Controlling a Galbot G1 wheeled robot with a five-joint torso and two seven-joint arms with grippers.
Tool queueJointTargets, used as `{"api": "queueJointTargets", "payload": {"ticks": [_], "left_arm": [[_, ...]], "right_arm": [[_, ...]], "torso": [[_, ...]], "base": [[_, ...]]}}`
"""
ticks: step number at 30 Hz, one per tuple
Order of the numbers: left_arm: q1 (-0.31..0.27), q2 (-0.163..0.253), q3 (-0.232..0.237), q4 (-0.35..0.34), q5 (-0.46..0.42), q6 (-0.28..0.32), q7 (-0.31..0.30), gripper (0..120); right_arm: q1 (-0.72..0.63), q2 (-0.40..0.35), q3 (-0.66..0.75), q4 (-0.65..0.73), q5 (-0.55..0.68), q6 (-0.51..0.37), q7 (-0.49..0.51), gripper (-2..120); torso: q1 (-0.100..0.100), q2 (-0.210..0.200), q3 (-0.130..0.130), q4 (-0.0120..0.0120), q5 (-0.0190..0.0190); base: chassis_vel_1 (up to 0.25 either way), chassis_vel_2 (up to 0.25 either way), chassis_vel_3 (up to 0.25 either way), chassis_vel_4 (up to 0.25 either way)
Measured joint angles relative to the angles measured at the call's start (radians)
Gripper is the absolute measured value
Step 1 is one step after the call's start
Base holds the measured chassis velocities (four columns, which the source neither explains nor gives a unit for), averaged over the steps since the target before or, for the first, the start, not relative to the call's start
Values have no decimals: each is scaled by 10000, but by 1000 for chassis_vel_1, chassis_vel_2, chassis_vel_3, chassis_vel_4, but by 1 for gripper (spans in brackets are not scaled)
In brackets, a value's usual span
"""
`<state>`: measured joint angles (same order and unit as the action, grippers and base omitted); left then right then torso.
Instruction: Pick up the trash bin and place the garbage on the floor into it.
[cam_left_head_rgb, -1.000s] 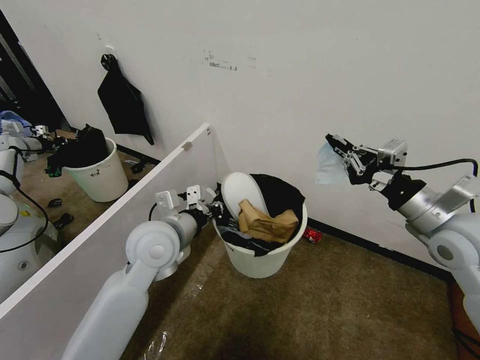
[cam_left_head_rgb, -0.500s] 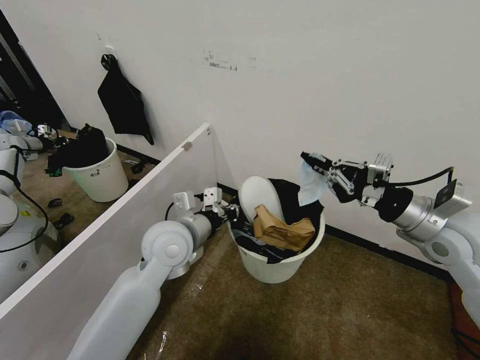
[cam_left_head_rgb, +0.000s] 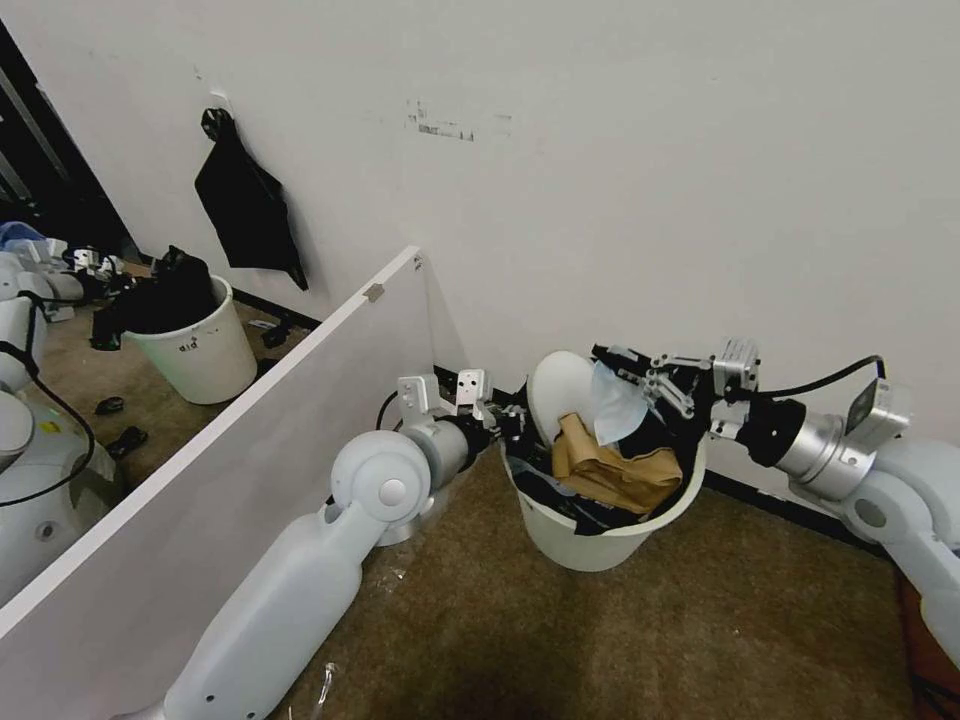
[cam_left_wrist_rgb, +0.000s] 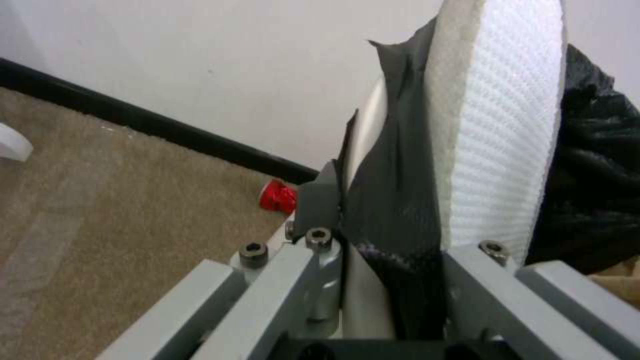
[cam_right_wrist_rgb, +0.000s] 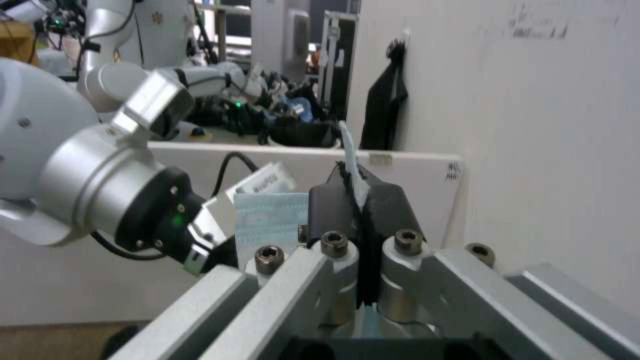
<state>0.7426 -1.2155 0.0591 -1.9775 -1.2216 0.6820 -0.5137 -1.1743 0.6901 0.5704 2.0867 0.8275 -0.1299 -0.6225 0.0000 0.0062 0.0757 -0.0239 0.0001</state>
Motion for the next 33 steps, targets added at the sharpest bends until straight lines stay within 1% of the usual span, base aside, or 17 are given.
{"api": "queueJointTargets", "payload": {"ticks": [3, 8, 10, 11, 12, 15, 18, 21, 23, 24, 26, 27, 28, 29, 30, 31, 33], "left_arm": [[11, 9, 35, -48, -1, -4, 0, 4], [60, 42, -28, -113, -1, -9, 0, 4], [65, 57, -41, -131, -1, -10, 0, 4], [73, 76, -60, -157, -1, -10, 0, 4], [86, 87, -81, -171, -2, -10, 0, 4], [117, 102, -118, -190, 3, -11, 0, 4], [212, 145, -178, -201, 74, -12, 14, 4], [234, 150, -192, -201, 104, -18, 26, 4], [302, 144, -279, -217, 144, -27, 39, 4], [302, 144, -279, -217, 144, -27, 39, 4], [336, 156, -346, -250, 146, -29, 41, 4], [336, 156, -346, -250, 146, -29, 41, 4], [344, 178, -368, -254, 146, -29, 42, 4], [344, 178, -368, -254, 146, -29, 42, 4], [345, 208, -388, -253, 146, -30, 42, 4], [345, 208, -388, -253, 146, -30, 42, 4], [340, 211, -424, -252, 147, -30, 41, 4]], "right_arm": [[-25, 1, -46, -6, -42, -134, 87, 0], [-130, -58, -36, 43, -271, -684, 676, 0], [-138, -62, -35, 50, -310, -701, 792, 1], [-147, -62, -36, 71, -348, -755, 993, 9], [-153, -62, -35, 93, -352, -833, 1112, 13], [-180, -52, -35, 156, -353, -1019, 1347, 17], [-256, -94, 66, 481, -179, -1919, 1781, 34], [-253, -102, 98, 570, -128, -2125, 1856, 39], [-132, -93, 135, 854, 161, -2885, 2469, 52], [-132, -93, 135, 854, 161, -2885, 2469, 52], [-25, -77, 156, 945, 348, -3244, 2741, 64], [-25, -77, 156, 945, 348, -3244, 2741, 64], [14, -79, 169, 963, 441, -3351, 2776, 69], [14, -79, 169, 963, 441, -3351, 2776, 69], [60, -82, 166, 978, 580, -3453, 2879, 76], [60, -82, 166, 978, 580, -3453, 2879, 76], [70, -53, 151, 980, 690, -3428, 2922, 88]], "torso": [[0, 0, 0, 0, 0], [0, 0, 0, 0, -1], [0, 0, -1, 0, -1], [0, 0, 0, 0, -2], [0, 0, 0, 0, -1], [0, 0, 0, 0, -1], [0, 0, 0, 0, -2], [0, 0, -1, -1, -2], [0, 0, 0, -1, -2], [0, 0, 0, -1, -2], [0, 0, 0, 0, -2], [0, 0, 0, 0, -2], [0, 0, 0, 0, -2], [0, 0, 0, 0, -2], [0, 0, -1, 0, -2], [0, 0, -1, 0, -2], [1, 0, 0, 1, -1]], "base": [[0, 0, 0, 0], [0, 0, 0, 0], [0, 0, 0, 0], [0, 0, 0, 0], [0, 0, 0, 0], [0, 0, 0, 0], [0, 0, 0, 0], [0, 0, 0, 0], [0, 0, 0, 0], [0, 0, 0, 0], [0, 0, 0, 0], [0, 0, 0, 0], [0, 0, 0, 0], [0, 0, 0, 0], [0, 0, 0, 0], [0, 0, 0, 0], [0, 0, 0, 0]]}}
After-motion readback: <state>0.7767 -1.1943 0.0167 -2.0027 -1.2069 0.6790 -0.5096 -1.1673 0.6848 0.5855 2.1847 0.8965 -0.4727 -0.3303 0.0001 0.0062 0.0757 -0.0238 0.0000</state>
